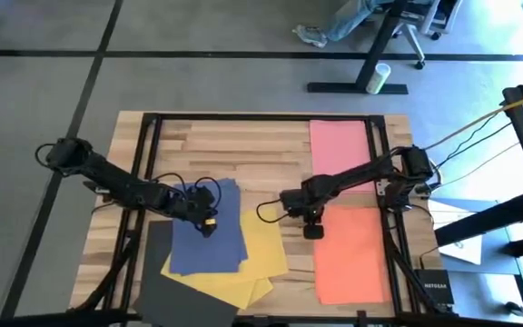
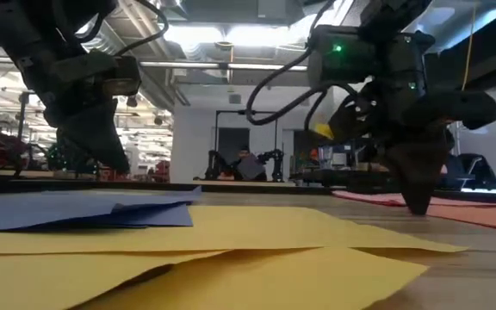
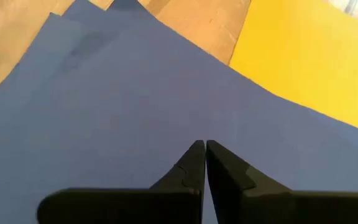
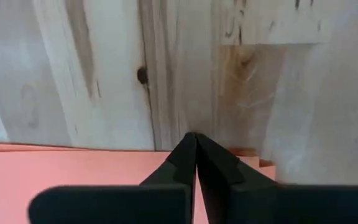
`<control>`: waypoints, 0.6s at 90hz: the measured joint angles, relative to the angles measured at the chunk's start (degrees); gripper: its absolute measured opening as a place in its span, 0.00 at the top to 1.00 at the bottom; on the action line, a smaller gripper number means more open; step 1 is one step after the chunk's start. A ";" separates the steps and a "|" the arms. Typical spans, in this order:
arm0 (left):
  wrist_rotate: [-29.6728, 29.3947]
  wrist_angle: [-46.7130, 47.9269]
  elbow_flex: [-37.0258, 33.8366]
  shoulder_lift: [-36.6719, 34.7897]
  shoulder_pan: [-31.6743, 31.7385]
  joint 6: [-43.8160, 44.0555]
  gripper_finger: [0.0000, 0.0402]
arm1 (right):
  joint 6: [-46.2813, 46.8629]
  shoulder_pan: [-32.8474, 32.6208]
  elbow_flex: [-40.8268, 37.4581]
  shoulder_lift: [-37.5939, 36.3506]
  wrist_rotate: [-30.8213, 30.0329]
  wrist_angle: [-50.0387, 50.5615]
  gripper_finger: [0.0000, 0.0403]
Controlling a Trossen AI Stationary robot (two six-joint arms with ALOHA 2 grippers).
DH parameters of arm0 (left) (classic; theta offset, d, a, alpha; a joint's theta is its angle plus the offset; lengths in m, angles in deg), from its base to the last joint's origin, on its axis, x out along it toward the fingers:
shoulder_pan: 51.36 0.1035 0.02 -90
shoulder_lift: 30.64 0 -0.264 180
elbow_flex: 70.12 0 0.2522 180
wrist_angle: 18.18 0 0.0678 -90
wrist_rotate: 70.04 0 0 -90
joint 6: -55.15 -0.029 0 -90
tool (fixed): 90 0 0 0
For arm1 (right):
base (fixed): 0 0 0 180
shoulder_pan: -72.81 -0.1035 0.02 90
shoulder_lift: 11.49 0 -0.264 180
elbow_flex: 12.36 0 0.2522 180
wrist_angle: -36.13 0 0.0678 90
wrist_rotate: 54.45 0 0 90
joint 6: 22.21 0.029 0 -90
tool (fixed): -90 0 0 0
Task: Organize paper
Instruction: Stack the orange paper on top of the orange paper, then move the blue papers to the top left of the table
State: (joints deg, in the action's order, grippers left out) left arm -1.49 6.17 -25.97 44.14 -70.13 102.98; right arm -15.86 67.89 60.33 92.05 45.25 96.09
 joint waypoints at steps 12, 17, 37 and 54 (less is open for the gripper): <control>0.00 -0.01 0.00 0.00 0.02 -0.30 1.00 | -0.35 0.00 0.00 0.00 -0.20 -0.01 1.00; 0.00 0.50 0.02 0.00 0.08 -0.57 1.00 | -0.55 0.00 0.26 -0.08 -0.37 0.29 1.00; -0.07 6.32 0.02 1.07 3.95 -2.91 1.00 | -1.15 0.18 2.87 -0.76 -2.38 -0.89 1.00; 0.01 6.44 0.02 4.88 7.70 -5.89 1.00 | -2.17 -1.15 3.32 -0.76 3.09 -11.58 1.00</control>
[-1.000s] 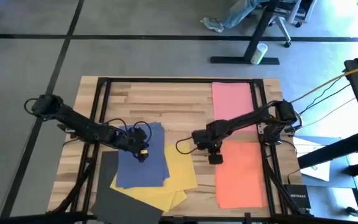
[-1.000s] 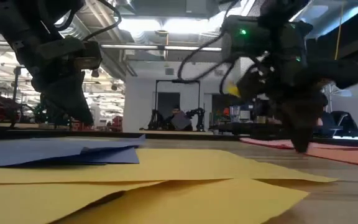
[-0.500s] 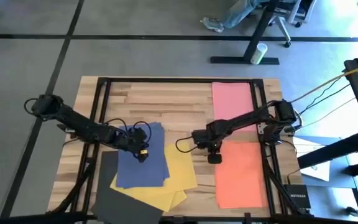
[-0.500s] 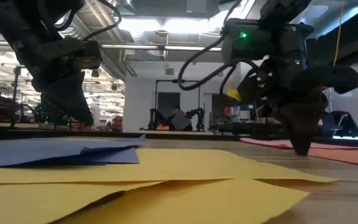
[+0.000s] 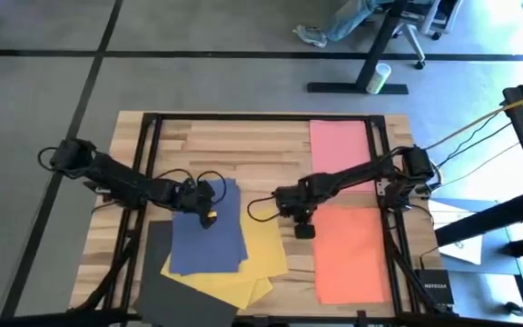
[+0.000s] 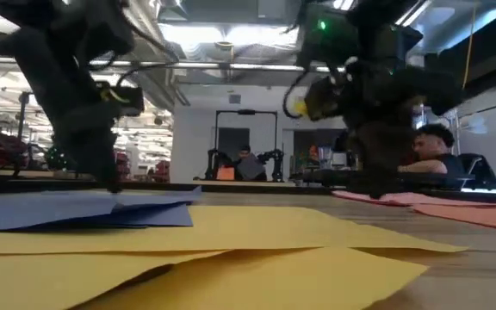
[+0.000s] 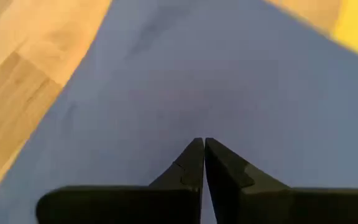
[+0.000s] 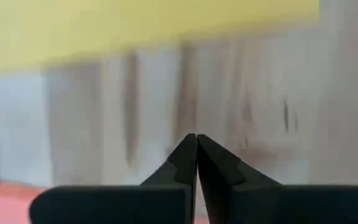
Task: Organize paper
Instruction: Move the blue papers to the top left of the table
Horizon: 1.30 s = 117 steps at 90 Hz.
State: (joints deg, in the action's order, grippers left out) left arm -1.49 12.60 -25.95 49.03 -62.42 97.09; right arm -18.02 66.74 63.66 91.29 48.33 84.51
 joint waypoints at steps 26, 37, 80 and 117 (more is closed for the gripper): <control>-0.75 -2.48 0.28 4.61 4.21 -2.69 1.00 | 0.13 -2.71 0.11 2.16 0.48 -14.45 1.00; -0.86 -3.75 0.21 4.93 5.82 -4.33 1.00 | 0.22 -3.05 0.11 4.93 0.32 -18.29 1.00; -3.14 -2.66 0.07 5.00 15.79 -14.67 1.00 | 3.05 -4.14 0.07 7.56 2.88 -18.47 1.00; -3.28 -3.57 0.00 5.04 27.79 -24.46 1.00 | 4.59 -6.72 0.02 7.56 1.69 -18.47 1.00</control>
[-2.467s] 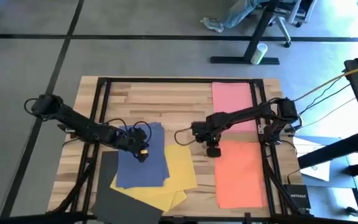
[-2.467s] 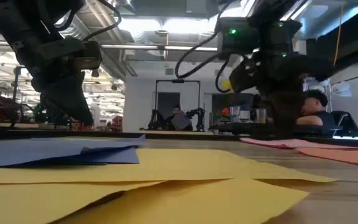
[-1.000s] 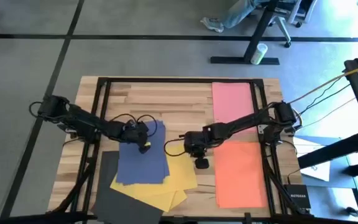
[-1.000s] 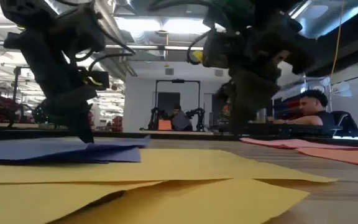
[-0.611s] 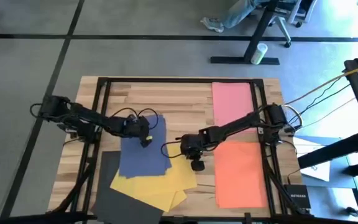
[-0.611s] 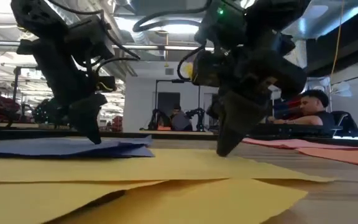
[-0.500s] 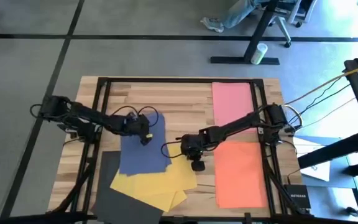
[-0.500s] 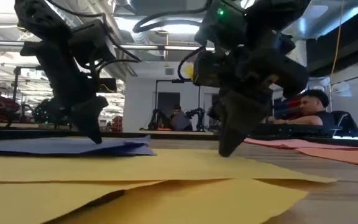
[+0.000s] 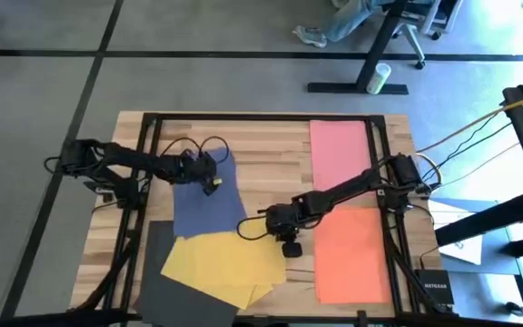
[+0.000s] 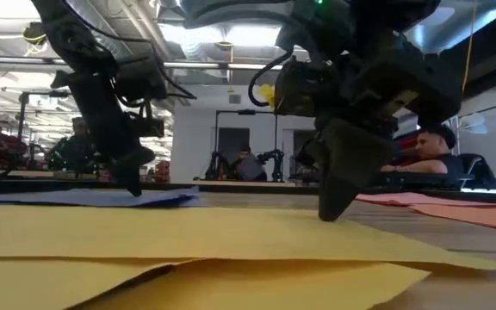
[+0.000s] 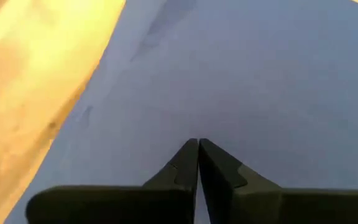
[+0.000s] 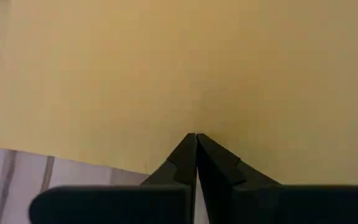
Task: Organize paper
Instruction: Move the blue papers to the top left of the table
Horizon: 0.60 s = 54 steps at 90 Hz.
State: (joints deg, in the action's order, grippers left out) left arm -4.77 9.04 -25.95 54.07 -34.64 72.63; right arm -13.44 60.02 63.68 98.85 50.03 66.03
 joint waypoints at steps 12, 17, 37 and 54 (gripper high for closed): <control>0.10 -2.08 -0.02 0.02 2.54 -1.54 1.00 | -0.04 0.02 -0.02 0.02 -0.37 -0.12 1.00; 0.65 -1.67 0.57 -0.31 2.61 -1.78 1.00 | -0.04 0.04 -0.02 0.02 -0.51 -0.13 1.00; 3.64 3.10 5.25 -4.73 -3.46 0.69 1.00 | -0.23 0.02 -0.04 0.04 -1.41 -0.15 1.00; 5.85 7.01 8.61 -6.97 -12.69 6.38 1.00 | -0.52 0.04 -0.04 0.04 -1.83 -0.17 1.00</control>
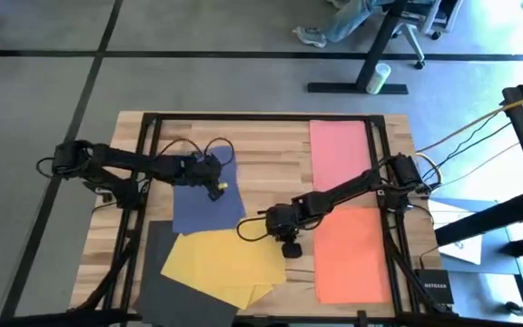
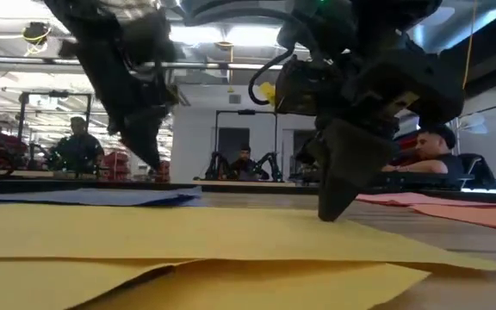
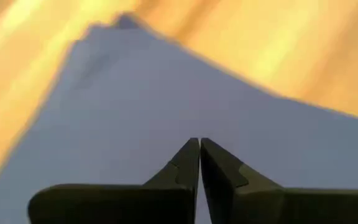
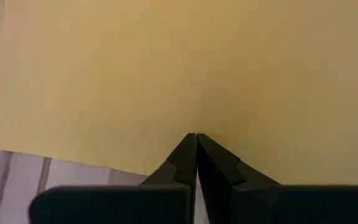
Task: Organize paper
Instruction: Move the blue papers to the top left of the table
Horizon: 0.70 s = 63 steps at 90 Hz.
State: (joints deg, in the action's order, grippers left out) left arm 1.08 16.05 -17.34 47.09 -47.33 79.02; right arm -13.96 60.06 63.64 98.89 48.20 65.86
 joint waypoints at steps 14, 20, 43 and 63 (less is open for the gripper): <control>4.19 2.83 0.06 0.74 -8.02 7.36 1.00 | -0.68 0.00 0.00 0.00 0.02 0.02 1.00; 4.53 4.27 -0.21 1.56 -10.98 10.62 1.00 | -0.94 0.00 -0.02 0.00 -0.03 0.02 1.00; 2.67 3.65 -3.50 6.26 -14.49 18.35 1.00 | -1.18 0.02 -0.02 0.02 -0.06 -0.01 1.00; -0.63 4.30 -4.68 7.19 -11.96 17.21 1.00 | -1.20 0.02 -0.02 0.02 -0.08 -0.02 1.00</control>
State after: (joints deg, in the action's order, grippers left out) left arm 0.45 20.35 -22.01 54.29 -59.29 96.23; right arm -15.16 60.08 63.61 98.92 48.12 65.84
